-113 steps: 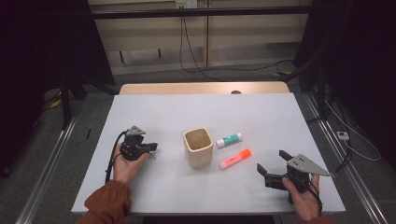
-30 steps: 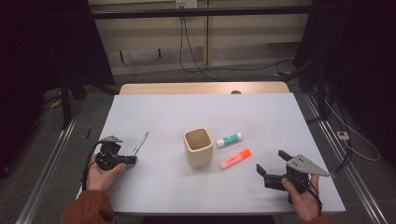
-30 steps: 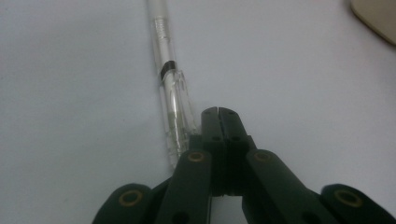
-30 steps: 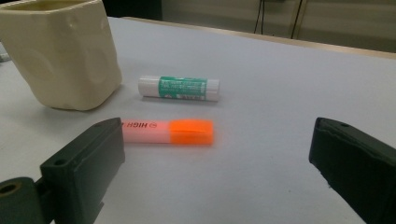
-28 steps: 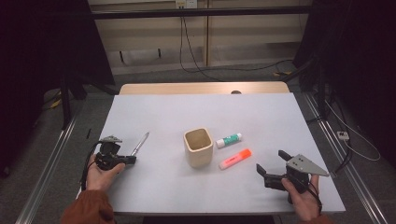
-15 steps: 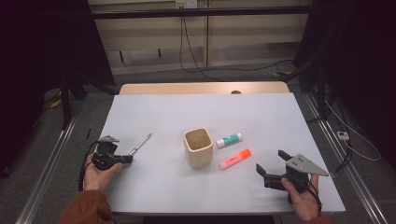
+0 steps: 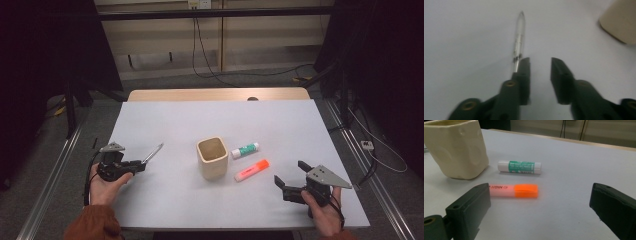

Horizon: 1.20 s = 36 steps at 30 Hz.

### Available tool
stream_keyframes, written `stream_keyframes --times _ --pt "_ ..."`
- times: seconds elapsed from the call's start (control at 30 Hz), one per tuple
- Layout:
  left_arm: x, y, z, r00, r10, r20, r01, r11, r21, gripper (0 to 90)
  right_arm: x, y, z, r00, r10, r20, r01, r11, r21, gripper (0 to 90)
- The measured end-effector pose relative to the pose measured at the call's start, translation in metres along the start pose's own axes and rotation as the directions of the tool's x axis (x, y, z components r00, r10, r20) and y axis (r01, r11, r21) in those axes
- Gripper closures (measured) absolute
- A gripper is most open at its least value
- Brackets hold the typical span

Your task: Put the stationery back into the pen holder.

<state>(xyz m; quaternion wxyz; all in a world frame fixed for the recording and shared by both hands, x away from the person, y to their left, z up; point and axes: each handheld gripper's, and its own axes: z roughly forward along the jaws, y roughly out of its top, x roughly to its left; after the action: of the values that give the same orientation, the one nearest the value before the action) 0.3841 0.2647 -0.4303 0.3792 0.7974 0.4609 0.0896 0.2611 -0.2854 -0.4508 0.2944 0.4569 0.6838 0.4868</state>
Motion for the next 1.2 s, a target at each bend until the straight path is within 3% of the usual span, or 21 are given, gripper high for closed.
stream_keyframes --times 0.07,0.17,0.33,0.57,0.93,1.2 --pt "-0.001 0.001 0.001 0.9995 -0.013 -0.030 0.012 0.9996 -0.025 39.8 0.000 0.000 0.000 1.0000 0.002 0.000 -0.002 1.000 0.002 3.3" --pt "-0.003 0.003 0.003 0.9998 0.004 -0.020 -0.004 0.9997 -0.025 26.7 0.000 0.000 0.000 1.0000 0.002 0.000 -0.002 1.000 0.002 3.3" --pt "-0.009 0.008 0.008 0.9985 0.012 -0.054 -0.013 0.9998 -0.017 5.1 0.000 0.000 0.001 1.0000 -0.001 -0.001 0.001 1.000 0.002 3.3" --pt "-0.012 0.015 0.013 0.9990 0.042 -0.016 -0.042 0.9991 -0.011 8.3 0.000 0.000 0.000 1.0000 -0.004 -0.001 0.004 1.000 0.000 3.3" --pt "-0.008 0.041 0.021 0.9965 0.075 -0.036 -0.076 0.9969 -0.022 9.8 0.000 0.000 0.001 1.0000 -0.002 -0.001 0.002 1.000 0.005 3.3" --pt "-0.001 0.063 0.033 0.9920 0.103 -0.074 -0.102 0.9947 0.013 9.8 0.000 0.000 0.001 1.0000 -0.002 0.000 0.002 1.000 0.005 3.3"
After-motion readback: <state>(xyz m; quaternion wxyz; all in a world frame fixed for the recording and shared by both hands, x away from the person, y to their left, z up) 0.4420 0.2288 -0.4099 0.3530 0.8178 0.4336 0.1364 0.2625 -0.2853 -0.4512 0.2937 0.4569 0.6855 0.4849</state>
